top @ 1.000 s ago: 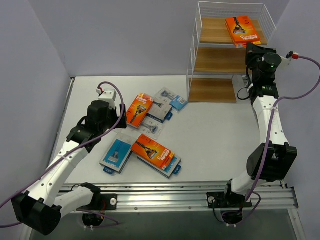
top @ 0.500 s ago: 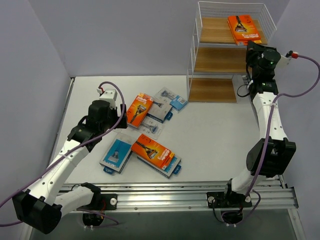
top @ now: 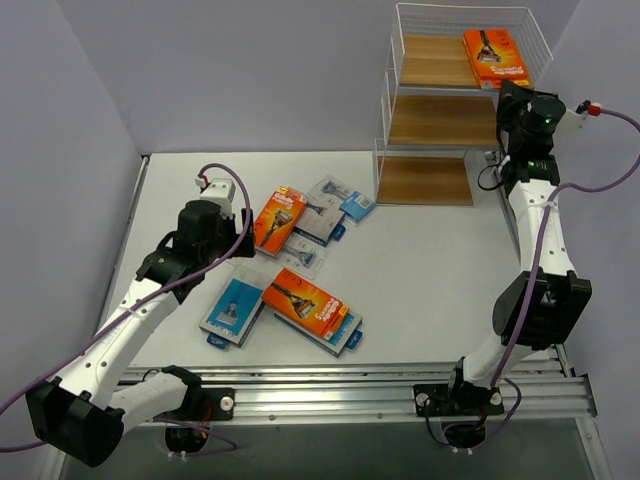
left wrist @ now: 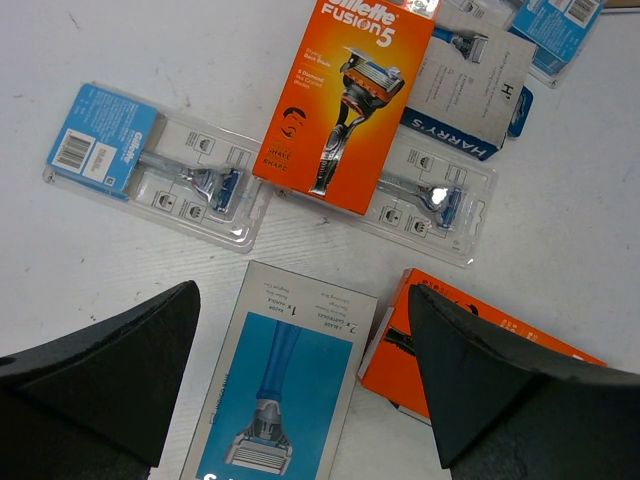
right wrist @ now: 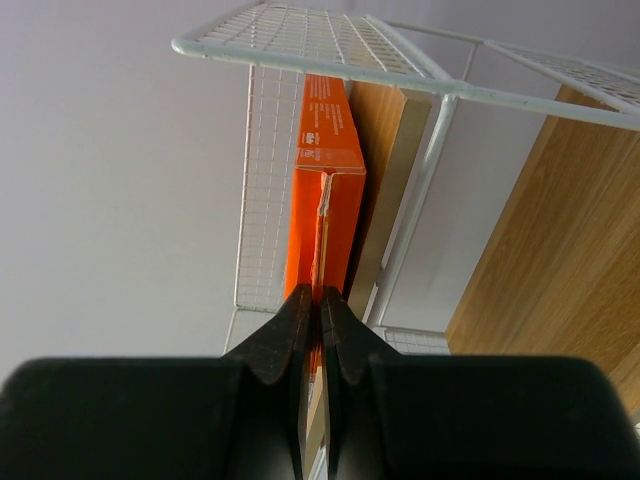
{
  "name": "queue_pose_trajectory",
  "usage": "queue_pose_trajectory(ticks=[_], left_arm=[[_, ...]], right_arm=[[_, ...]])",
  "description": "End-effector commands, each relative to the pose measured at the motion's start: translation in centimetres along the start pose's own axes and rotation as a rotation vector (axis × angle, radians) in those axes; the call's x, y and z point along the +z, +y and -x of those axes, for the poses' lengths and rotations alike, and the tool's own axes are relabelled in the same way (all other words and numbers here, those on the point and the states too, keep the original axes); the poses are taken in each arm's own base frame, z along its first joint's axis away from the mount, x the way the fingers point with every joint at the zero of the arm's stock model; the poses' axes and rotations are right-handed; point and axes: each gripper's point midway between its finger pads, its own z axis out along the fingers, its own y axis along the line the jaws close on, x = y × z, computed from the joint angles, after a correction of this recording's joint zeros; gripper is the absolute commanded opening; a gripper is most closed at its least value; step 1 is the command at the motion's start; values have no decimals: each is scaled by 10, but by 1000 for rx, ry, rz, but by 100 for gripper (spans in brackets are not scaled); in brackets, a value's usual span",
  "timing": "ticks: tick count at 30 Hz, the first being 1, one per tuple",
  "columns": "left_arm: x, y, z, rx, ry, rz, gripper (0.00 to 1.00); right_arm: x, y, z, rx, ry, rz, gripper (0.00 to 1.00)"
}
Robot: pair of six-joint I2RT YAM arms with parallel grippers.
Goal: Place and organize the shaving razors onto the shelf
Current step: Place the shaving razor onto shelf
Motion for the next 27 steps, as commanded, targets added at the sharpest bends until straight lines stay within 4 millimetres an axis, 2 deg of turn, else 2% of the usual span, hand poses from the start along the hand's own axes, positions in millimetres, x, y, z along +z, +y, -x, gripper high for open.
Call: queue_pose_trajectory(ticks=[1, 7, 18, 27], left_arm=[[0, -7, 8, -7, -24, -29, 94], [0, -7, 8, -7, -24, -29, 94], [2, -7, 6, -4, -17, -27, 94], [4, -7, 5, -1, -11, -25, 94]], right_arm=[[3, 13, 17, 7, -57, 20, 0], [6, 4, 25, 11, -74, 3, 0], [13, 3, 33, 22, -92, 10, 0], [17, -5, 38, 23, -105, -6, 0]])
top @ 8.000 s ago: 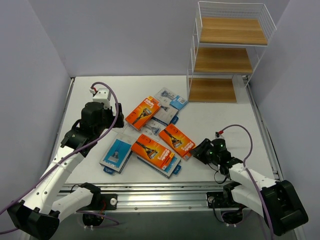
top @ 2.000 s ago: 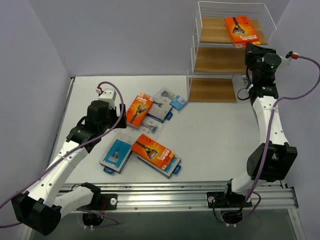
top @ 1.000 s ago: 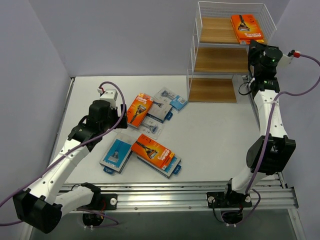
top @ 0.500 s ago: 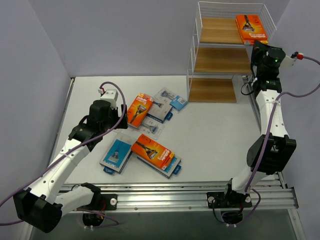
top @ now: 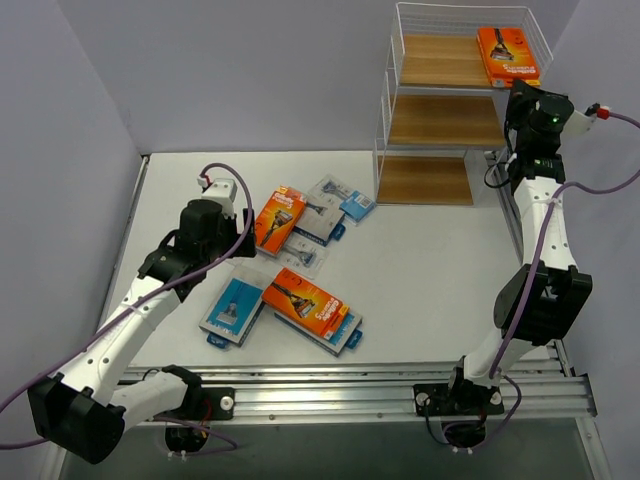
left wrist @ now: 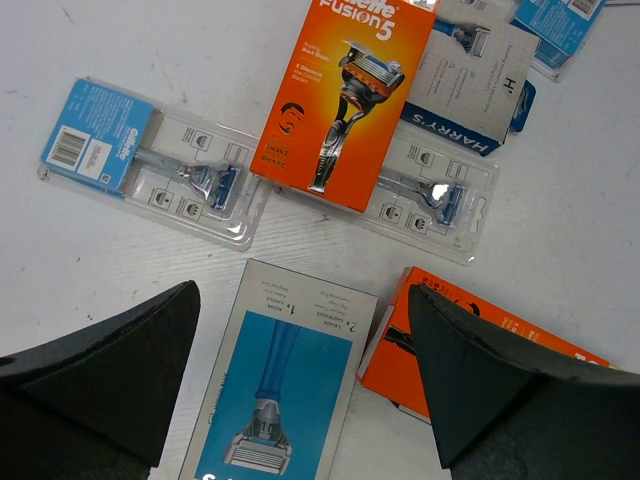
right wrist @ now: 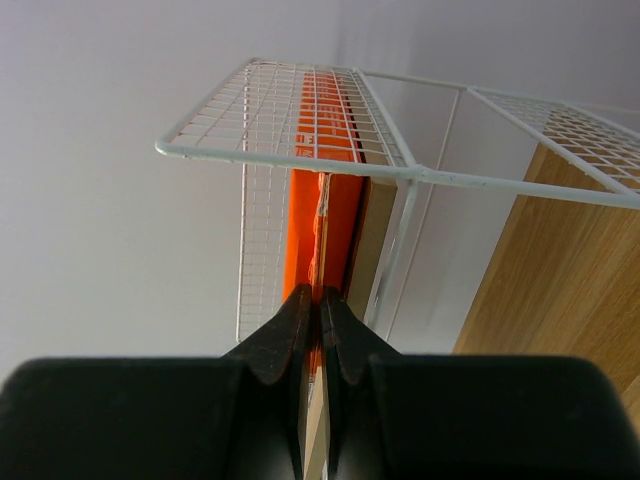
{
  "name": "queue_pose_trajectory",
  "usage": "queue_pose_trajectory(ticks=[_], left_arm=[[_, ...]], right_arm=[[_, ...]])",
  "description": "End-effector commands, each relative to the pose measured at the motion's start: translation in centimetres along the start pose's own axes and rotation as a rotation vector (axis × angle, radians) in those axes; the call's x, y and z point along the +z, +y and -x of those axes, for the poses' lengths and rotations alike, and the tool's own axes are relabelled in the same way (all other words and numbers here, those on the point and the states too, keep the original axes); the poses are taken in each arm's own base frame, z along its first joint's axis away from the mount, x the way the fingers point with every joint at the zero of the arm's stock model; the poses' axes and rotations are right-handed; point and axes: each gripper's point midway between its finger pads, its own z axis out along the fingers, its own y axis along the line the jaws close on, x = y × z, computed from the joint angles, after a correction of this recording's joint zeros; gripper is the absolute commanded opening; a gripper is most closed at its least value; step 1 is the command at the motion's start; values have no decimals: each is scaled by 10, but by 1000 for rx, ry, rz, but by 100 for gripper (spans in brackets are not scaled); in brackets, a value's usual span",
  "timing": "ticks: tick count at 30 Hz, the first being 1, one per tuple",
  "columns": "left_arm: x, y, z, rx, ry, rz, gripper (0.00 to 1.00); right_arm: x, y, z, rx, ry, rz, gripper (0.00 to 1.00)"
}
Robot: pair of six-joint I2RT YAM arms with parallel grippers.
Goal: Place and organize the shaving razors onto the shelf
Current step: Place the shaving razor onto shelf
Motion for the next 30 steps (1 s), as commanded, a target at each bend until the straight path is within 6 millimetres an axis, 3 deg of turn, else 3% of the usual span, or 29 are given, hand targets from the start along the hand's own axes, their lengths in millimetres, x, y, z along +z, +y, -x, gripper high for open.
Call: queue_pose_trajectory(ticks=[1, 22, 30], left_arm=[[0, -6, 8, -3, -23, -24, 94], [6, -11, 1, -2, 9, -39, 94], [7, -10, 1, 0, 11, -37, 94]], right_arm=[[4, 4, 16, -8, -60, 6, 0], [20, -3, 10, 16, -46, 30, 0], [22, 5, 8, 11, -39, 64, 0]])
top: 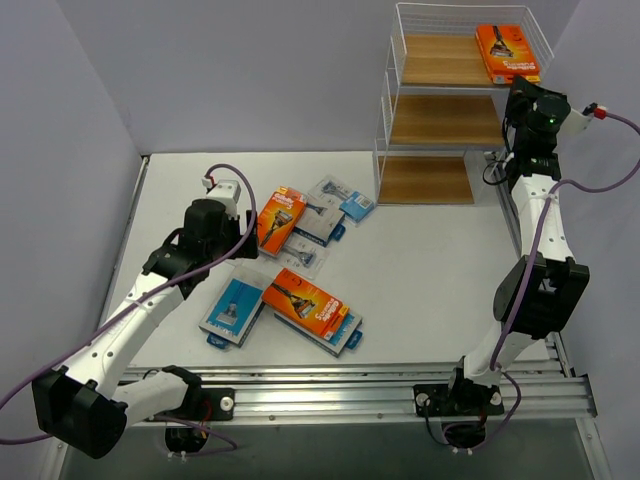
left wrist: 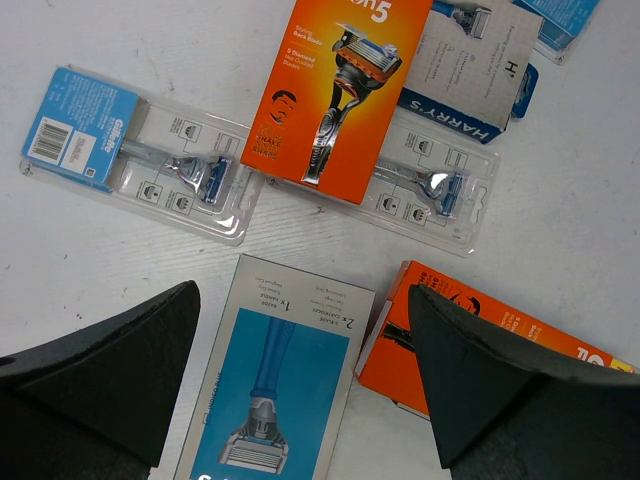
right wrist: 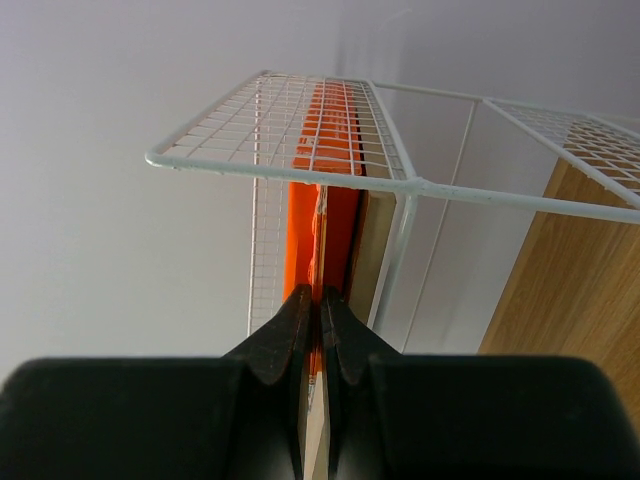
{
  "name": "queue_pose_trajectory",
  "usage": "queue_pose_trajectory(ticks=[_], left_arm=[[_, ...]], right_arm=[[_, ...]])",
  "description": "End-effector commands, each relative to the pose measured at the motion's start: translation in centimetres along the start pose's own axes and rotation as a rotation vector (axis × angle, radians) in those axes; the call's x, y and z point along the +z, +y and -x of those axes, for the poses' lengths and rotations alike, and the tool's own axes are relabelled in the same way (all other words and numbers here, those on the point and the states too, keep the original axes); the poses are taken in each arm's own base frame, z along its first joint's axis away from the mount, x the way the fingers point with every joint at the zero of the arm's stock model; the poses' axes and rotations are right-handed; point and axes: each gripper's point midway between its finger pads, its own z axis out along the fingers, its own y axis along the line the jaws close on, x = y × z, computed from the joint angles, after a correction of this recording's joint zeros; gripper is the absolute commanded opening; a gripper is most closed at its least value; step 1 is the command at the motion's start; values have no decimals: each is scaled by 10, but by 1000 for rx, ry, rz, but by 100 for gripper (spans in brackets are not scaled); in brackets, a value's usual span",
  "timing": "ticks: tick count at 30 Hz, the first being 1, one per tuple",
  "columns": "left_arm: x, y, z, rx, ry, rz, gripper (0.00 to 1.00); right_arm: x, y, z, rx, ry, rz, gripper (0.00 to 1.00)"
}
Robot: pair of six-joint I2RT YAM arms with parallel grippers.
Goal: Place and organize the shaving razors onto the shelf
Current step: Place the shaving razor onto shelf
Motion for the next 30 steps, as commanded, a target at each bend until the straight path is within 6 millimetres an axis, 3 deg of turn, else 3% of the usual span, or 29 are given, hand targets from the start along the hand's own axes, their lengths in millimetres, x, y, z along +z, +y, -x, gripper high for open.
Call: queue_pose_trajectory(ticks=[1, 14, 22, 30], left_arm=[[-1, -7, 9, -5, -24, -26, 94], [-3, -8, 10, -5, -25, -31, 94], [-4, -8, 11, -5, -31, -34, 94], [-6, -10, 12, -4, -33, -49, 94]], right_arm=[[6, 7, 8, -21, -26, 25, 0], [1, 22, 7, -32, -12, 70, 22], [-5, 31, 10, -36, -13, 78, 27], [-11, 35, 10, -51, -9, 85, 44]])
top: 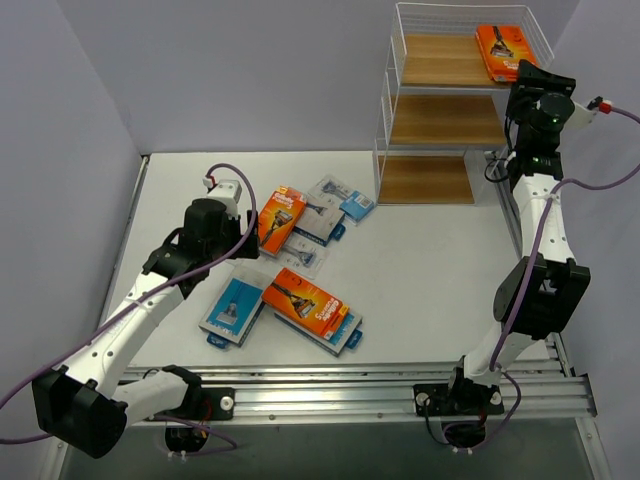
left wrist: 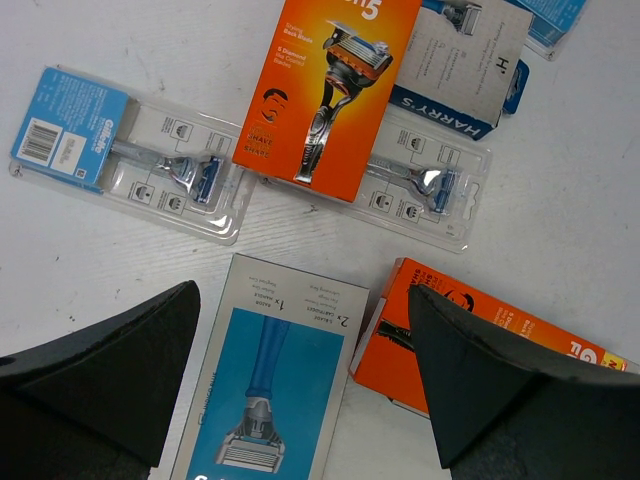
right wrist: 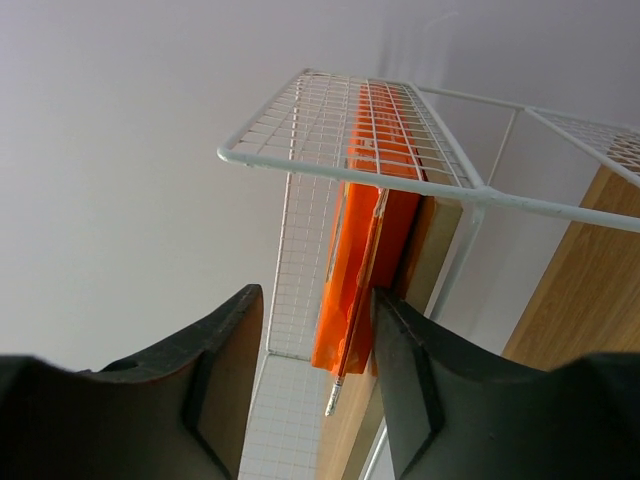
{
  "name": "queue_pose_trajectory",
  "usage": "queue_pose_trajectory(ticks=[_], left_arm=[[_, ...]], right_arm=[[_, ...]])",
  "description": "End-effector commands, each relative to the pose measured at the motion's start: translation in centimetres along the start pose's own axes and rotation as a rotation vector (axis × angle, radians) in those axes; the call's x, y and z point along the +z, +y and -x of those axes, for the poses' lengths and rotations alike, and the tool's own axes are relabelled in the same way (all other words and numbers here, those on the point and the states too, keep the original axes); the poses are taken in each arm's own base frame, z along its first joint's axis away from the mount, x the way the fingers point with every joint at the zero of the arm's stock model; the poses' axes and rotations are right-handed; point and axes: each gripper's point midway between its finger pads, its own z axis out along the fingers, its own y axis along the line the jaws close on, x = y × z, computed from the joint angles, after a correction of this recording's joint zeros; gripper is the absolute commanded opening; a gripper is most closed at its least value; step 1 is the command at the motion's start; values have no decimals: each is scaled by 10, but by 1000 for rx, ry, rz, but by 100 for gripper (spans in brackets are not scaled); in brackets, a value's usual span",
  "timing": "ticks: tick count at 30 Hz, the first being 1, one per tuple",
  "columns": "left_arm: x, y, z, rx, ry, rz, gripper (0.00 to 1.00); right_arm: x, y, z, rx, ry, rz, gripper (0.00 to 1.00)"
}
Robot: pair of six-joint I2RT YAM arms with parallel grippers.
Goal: Place and organize the shaving razors onto the shelf
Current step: Place the shaving razor onto shelf
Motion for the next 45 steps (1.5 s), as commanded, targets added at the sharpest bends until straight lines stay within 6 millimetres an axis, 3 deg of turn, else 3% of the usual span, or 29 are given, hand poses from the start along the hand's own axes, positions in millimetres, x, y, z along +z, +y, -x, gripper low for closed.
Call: queue_pose_trajectory(ticks=[1, 14, 22, 28, 31, 32, 33, 35, 36, 39, 41, 43, 45], left_arm=[[-6, -8, 12, -4, -37, -35, 94], [-7, -11, 12, -1, -37, -54, 94], [-7, -11, 12, 3, -33, -56, 94], [-10, -7, 15, 12, -46, -37, 94], [-12, -6, 17, 14, -58, -33, 94], [-12, -6, 17, 14, -60, -32, 94], [-12, -6, 18, 15, -61, -31, 94], [-11, -3, 17, 19, -56, -15, 94], [-10, -1, 16, 23, -51, -3, 94], [-14, 10, 20, 33, -56, 51, 94], [-17, 12, 22, 30, -76, 62, 94], [-22, 14, 25, 30, -102, 63, 94], [-23, 17, 25, 34, -108, 77, 94]], right_arm=[[-9, 19, 9, -34, -15, 25, 46], [-25, 24, 6, -71, 16, 43, 56], [-53, 39, 7, -146, 39, 76, 60], [-92, 35, 5, -262, 72, 82, 61], [-121, 31, -5, -322, 132, 95, 60], [-136, 39, -6, -334, 144, 118, 60], [-145, 25, -15, -348, 196, 104, 60], [-170, 28, -28, -402, 253, 134, 60], [-179, 12, -40, -423, 303, 119, 60], [-212, -2, -78, -573, 449, 142, 60], [-236, -25, -107, -647, 580, 132, 60], [-256, -57, -127, -653, 687, 90, 60], [-274, -73, -141, -661, 762, 81, 60]])
